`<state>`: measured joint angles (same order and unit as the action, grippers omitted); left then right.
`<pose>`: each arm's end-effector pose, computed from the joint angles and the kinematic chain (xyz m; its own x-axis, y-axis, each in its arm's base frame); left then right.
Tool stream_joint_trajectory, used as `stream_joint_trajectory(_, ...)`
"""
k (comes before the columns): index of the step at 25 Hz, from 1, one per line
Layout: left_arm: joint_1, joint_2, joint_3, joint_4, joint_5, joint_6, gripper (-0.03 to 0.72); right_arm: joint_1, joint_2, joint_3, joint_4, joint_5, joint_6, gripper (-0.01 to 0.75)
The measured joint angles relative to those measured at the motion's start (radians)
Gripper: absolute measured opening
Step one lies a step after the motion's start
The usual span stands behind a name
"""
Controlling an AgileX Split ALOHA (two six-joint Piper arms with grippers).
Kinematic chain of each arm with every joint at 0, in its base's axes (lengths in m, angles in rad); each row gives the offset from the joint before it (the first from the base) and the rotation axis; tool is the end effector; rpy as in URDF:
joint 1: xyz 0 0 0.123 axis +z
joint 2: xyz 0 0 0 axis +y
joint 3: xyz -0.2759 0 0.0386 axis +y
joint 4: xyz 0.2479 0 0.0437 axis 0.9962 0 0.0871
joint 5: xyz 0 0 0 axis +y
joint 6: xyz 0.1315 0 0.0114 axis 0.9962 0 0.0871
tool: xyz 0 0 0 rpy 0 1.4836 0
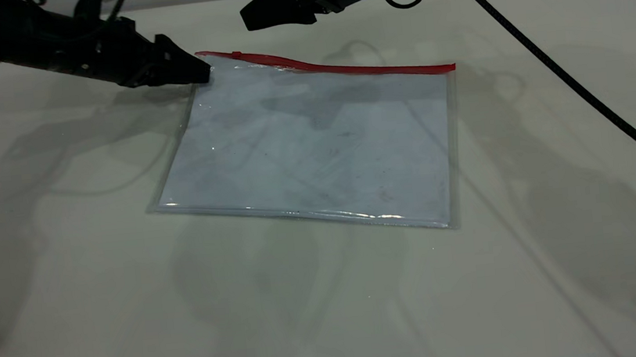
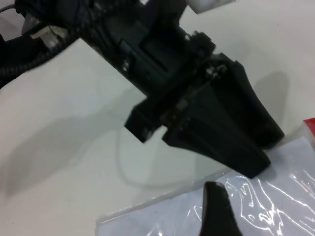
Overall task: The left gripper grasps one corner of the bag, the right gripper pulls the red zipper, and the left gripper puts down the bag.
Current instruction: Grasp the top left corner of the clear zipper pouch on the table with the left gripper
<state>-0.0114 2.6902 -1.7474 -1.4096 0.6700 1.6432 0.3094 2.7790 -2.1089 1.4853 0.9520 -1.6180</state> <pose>0.5030 -0.0867 -0.0530 -0.7044 0.2241 -0.6735 0.5634 0.7536 -0.3385 0.4930 0.2701 0.0153 -0.4557 -0.2639 -0.8501 -0.8722 0.3230 0.3673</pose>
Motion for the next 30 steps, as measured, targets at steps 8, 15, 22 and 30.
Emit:
stream_joint_trajectory(8, -0.024, 0.008, -0.012, -0.016, -0.003, 0.001, 0.495, 0.000, 0.000, 0.000, -0.001, 0.003, 0.000, 0.502)
stream_joint_trajectory(15, -0.039, 0.009, -0.013, -0.025, -0.064, 0.003, 0.450, 0.000, 0.000, -0.001, -0.002, 0.008, 0.001, 0.498)
stream_joint_trajectory(22, -0.039, 0.026, -0.013, -0.028, -0.034, -0.025, 0.447, 0.000, 0.000, -0.001, -0.002, 0.009, 0.001, 0.497)
stream_joint_trajectory(30, -0.039, 0.051, -0.014, -0.050, 0.029, -0.001, 0.412, 0.000, 0.000, -0.001, -0.003, 0.012, 0.002, 0.497)
